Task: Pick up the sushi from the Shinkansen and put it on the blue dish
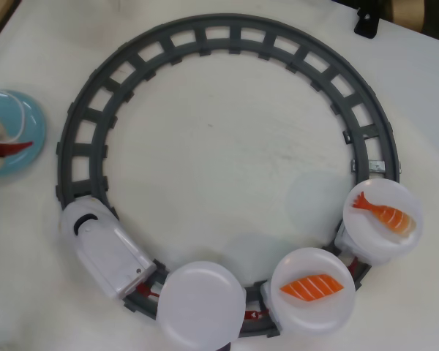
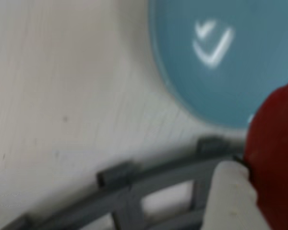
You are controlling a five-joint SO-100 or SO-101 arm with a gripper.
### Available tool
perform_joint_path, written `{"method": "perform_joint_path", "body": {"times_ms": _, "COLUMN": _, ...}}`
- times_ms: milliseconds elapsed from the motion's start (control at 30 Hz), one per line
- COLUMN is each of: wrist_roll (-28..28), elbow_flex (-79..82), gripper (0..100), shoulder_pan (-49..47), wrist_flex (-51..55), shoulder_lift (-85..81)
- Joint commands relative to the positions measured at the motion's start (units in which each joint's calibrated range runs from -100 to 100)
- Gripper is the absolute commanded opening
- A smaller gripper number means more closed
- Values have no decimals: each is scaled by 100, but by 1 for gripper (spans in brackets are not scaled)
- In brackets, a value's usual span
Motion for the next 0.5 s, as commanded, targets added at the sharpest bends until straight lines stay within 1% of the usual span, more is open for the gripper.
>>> {"method": "perform_joint_path", "body": {"times_ms": 0, "wrist_roll": 46, "elbow_flex": -9, "gripper": 3, "shoulder_pan": -203, "wrist_flex": -214, "shoulder_lift": -10}}
{"method": "perform_joint_path", "body": {"times_ms": 233, "wrist_roll": 151, "elbow_flex": -829, "gripper": 3, "shoulder_pan": -449, "wrist_flex": -206, "shoulder_lift": 1026}}
{"method": "perform_joint_path", "body": {"times_ms": 467, "wrist_roll": 151, "elbow_flex": -1956, "gripper": 3, "shoulder_pan": -387, "wrist_flex": -138, "shoulder_lift": 1964}}
